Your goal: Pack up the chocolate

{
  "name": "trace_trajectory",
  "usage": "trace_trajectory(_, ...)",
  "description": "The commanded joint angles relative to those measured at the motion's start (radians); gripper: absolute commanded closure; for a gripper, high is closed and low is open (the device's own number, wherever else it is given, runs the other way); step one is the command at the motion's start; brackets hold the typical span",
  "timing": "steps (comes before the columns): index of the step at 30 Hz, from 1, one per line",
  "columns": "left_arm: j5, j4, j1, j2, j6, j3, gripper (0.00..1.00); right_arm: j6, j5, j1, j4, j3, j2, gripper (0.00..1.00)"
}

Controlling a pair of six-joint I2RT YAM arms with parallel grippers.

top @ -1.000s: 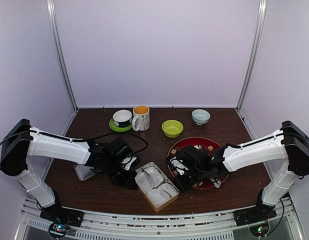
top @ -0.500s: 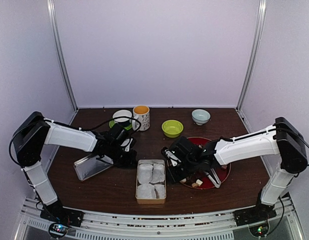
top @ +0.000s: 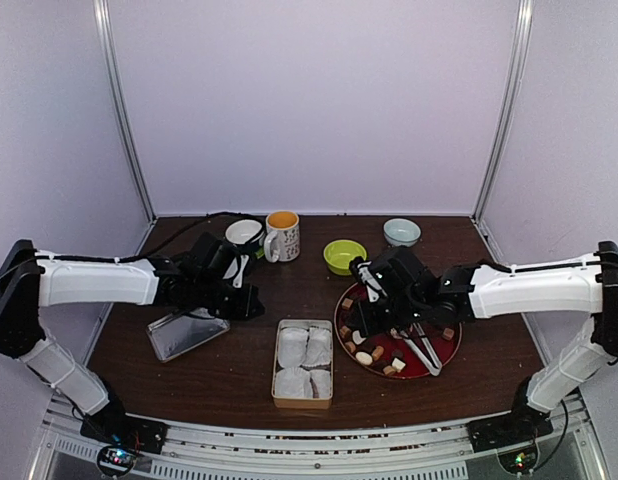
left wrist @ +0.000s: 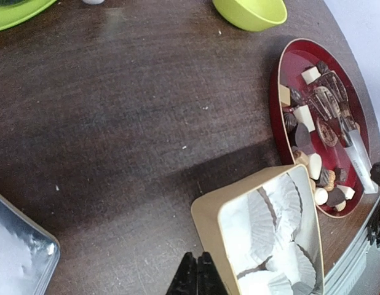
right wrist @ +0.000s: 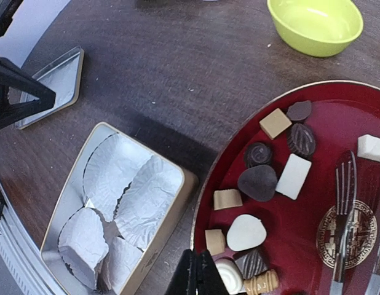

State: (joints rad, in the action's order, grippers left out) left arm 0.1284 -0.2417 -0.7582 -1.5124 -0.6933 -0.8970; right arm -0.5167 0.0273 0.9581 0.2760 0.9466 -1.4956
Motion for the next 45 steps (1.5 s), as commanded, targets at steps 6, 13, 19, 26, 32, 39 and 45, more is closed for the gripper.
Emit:
trace_trajectory(6,0.176,0.060,0.000,0.096,-0.007,0.108,0.75,0.048,-0.002,-0.090,0.108,-0.048,0.078,0.76)
trace_trajectory(13,0.302,0.073,-0.034,0.089,-0.031,0.145,0.59,-0.042,0.152,-0.019,0.124,-0.005,0.028,0.61)
trace_trajectory(19,0.329,0.107,-0.059,0.064,-0.079,0.164,0.67,-0.171,0.174,0.066,0.082,0.036,-0.056,0.61)
trace_trajectory(26,0.383,0.169,-0.081,0.007,-0.113,0.177,0.65,-0.240,0.237,0.079,0.006,0.026,-0.137,0.61)
trace_trajectory(32,0.399,0.168,-0.089,-0.044,-0.115,0.161,0.72,-0.241,0.263,0.080,-0.012,0.039,-0.187,0.64)
trace_trajectory(39,0.391,0.174,-0.089,-0.095,-0.134,0.135,0.87,-0.235,0.246,0.078,0.006,0.082,-0.222,0.85)
trace_trajectory(45,0.335,0.203,-0.085,-0.141,-0.183,0.078,0.93,-0.218,0.212,0.045,0.032,0.124,-0.245,0.90)
